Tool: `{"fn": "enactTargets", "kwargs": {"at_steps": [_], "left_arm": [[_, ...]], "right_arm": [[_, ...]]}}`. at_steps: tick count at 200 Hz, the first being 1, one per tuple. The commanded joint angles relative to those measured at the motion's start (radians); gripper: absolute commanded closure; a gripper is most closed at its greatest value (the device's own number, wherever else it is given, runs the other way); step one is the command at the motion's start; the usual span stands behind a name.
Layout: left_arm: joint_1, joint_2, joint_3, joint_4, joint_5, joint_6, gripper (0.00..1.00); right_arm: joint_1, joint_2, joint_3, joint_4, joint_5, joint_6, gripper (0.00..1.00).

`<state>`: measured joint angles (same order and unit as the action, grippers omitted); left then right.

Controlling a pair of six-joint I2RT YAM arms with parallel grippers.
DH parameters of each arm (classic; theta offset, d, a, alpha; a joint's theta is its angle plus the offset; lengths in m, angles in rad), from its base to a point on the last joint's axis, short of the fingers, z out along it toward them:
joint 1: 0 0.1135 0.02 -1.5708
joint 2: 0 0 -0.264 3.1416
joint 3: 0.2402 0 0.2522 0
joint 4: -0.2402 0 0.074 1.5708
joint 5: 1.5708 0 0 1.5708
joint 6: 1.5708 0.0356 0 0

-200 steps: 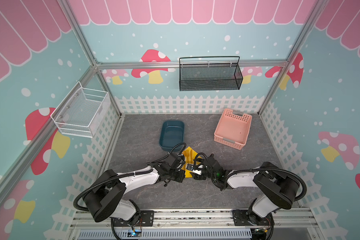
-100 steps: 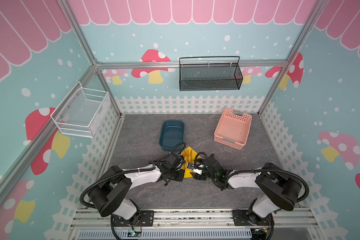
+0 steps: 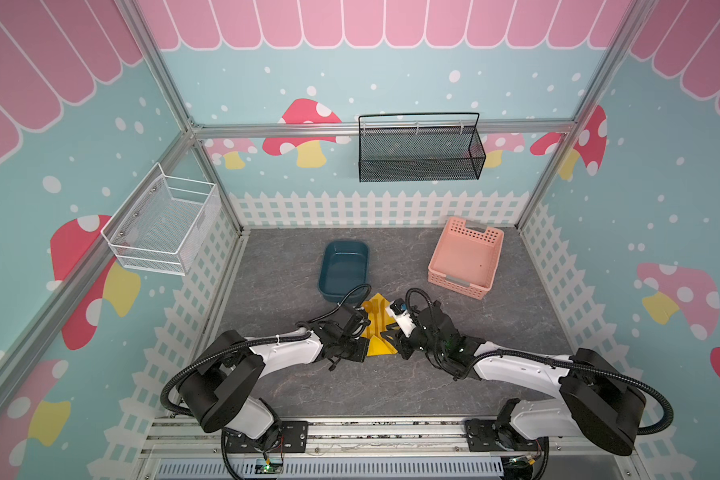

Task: Place the utensils on the paper napkin and roll it up

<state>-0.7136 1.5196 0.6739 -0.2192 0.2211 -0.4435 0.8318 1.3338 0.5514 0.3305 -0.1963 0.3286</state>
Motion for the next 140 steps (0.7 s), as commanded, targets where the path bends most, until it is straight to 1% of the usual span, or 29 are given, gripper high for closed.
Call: {"fn": "enactTargets", "kwargs": {"at_steps": [1, 18, 45, 95, 140], "left_arm": [[0.008, 0.004, 0.012, 0.013, 0.009, -0.017, 0.93], [0.011, 0.007, 0.012, 0.013, 0.012, -0.015, 0.93], [0.013, 0.005, 0.01, 0.013, 0.014, -0.017, 0.94], [0.014, 0.001, 0.009, 0.015, 0.016, -0.017, 0.94], [0.014, 0.0, 0.009, 0.015, 0.017, -0.018, 0.94]], "right_arm": [[-0.003, 0.028, 0.021, -0.072, -0.094, 0.173, 0.85], [-0.011, 0.099, 0.055, -0.096, -0.156, 0.2, 0.93], [-0.023, 0.206, 0.107, -0.124, -0.225, 0.241, 0.97], [-0.058, 0.286, 0.131, -0.136, -0.214, 0.301, 0.97], [-0.097, 0.31, 0.125, -0.144, -0.212, 0.322, 0.97]]}}
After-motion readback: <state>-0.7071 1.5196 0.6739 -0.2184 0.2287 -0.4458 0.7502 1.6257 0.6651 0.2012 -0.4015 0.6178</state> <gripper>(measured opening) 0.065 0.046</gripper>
